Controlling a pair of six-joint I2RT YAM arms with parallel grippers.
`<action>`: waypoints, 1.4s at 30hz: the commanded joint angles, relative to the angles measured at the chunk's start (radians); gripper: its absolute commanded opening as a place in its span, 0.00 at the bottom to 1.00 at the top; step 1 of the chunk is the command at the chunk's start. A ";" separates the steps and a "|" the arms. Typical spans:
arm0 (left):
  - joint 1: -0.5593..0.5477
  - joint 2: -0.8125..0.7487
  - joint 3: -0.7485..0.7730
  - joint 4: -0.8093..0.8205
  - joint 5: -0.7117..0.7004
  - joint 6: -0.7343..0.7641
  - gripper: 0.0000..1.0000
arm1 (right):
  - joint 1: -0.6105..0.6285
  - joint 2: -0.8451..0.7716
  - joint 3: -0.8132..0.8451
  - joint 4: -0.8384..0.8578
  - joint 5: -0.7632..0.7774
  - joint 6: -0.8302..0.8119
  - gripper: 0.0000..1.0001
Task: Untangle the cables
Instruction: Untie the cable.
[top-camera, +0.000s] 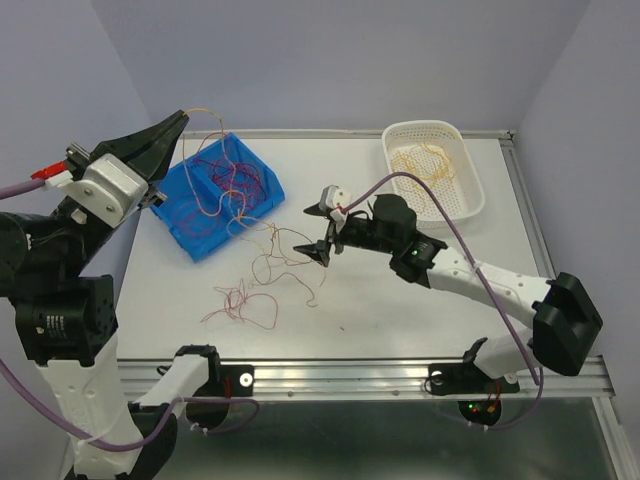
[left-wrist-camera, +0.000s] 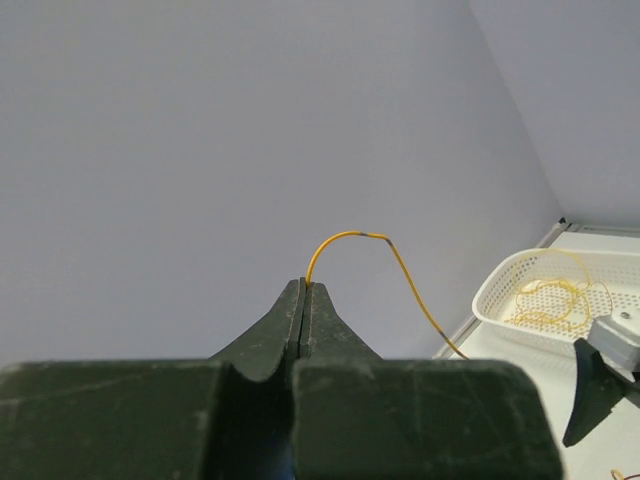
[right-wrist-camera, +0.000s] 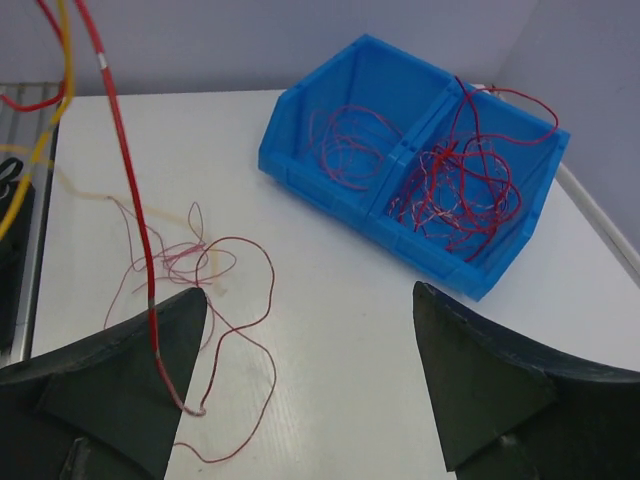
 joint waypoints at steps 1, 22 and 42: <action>0.000 -0.008 -0.015 0.059 0.047 -0.020 0.00 | 0.005 0.077 0.151 0.054 -0.099 -0.056 0.78; 0.000 -0.002 0.037 0.136 -0.387 0.043 0.00 | 0.005 0.273 -0.278 0.204 0.047 0.283 0.01; 0.000 0.003 -0.119 0.179 0.001 -0.063 0.00 | 0.004 -0.214 -0.114 0.131 -0.006 0.157 0.95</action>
